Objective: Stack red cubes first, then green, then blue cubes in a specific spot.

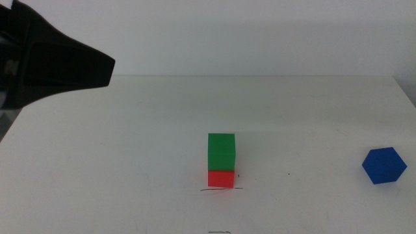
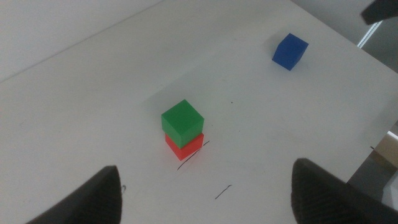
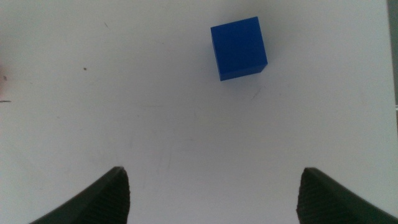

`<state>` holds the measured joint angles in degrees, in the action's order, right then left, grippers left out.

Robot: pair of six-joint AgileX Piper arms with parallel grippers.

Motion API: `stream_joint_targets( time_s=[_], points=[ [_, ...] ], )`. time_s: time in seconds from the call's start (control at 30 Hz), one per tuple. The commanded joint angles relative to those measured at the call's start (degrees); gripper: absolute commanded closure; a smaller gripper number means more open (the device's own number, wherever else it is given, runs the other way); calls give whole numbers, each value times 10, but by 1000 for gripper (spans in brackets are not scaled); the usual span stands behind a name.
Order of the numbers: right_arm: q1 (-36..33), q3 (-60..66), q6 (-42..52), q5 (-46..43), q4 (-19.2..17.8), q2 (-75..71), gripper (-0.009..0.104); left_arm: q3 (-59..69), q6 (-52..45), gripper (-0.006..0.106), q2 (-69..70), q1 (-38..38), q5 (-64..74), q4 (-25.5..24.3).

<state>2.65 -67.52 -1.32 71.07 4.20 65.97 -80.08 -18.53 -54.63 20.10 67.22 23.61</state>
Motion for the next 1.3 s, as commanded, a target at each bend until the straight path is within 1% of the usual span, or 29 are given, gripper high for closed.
stream_joint_targets(
  time_s=[0.0, 0.13, 0.27, 0.37, 0.57, 0.73, 1.0, 1.13, 1.27],
  points=[
    [3, -30, 28, 2, 0, 29, 2, -11, 0, 7, 2, -1, -32, 16],
    [3, -38, 33, 17, -1, 72, 2, -11, 0, 7, 2, -1, -32, 16],
    [3, -38, 13, -11, -1, 96, 2, -11, 0, 7, 2, -1, -32, 16],
    [3, -39, 8, -13, -9, 120, 2, -11, 0, 7, 2, -1, -32, 16],
    [3, -87, 34, -15, -26, 191, 2, -11, 0, 7, 2, -1, -32, 16],
    [3, -134, 44, -17, -54, 253, 2, -11, 0, 7, 2, -1, -32, 16],
    [3, -139, 75, -20, -56, 318, 2, -11, 0, 7, 2, -1, -32, 16],
    [3, -139, 89, -47, -59, 336, 2, -11, 0, 7, 2, -1, -32, 16],
    [4, -139, 96, -70, -72, 348, 2, -11, 0, 7, 2, -1, -32, 16]
  ],
)
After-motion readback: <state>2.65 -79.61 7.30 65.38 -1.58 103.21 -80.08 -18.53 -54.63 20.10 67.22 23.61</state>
